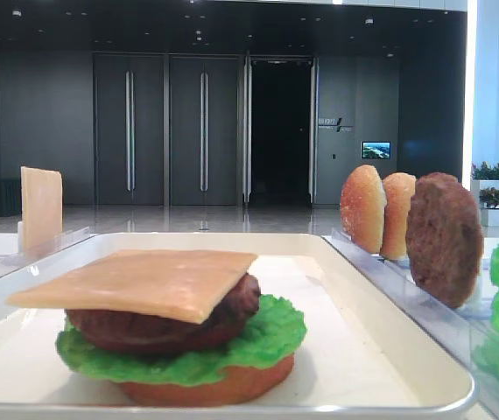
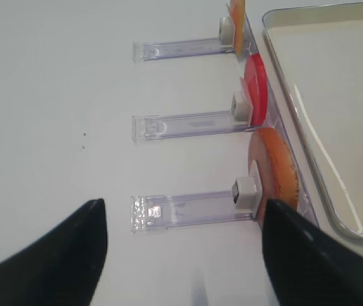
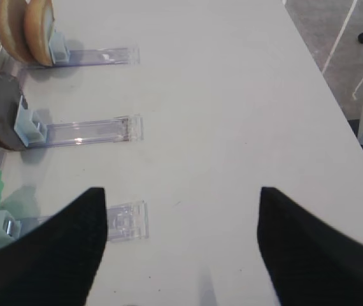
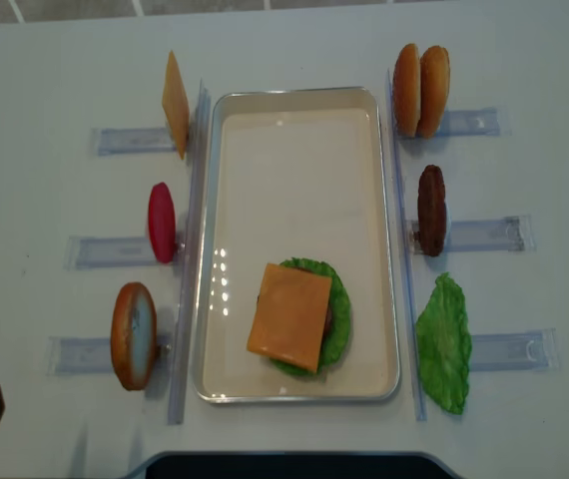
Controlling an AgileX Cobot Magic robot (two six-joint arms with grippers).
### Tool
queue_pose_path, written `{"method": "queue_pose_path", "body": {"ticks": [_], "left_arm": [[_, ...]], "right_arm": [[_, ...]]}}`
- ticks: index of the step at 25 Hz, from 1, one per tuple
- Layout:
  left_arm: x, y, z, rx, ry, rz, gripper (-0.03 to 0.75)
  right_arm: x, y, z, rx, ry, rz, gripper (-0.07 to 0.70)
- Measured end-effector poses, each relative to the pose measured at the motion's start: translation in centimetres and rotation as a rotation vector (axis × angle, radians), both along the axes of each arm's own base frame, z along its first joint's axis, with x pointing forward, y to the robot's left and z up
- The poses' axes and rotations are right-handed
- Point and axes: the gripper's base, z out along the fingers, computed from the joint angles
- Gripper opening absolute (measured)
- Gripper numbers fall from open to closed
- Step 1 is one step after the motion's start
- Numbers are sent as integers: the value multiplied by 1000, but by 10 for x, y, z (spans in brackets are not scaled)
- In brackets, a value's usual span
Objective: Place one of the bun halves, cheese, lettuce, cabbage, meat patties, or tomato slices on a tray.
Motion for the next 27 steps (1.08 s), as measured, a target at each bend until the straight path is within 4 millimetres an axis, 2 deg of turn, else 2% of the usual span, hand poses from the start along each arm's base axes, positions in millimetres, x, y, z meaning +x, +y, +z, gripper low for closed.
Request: {"method": "queue_pose_path", "body": {"ticks": [27], "left_arm": [[0, 0, 0, 0, 0, 0, 576]], "right_arm": [[0, 0, 0, 0, 0, 0, 499]]}}
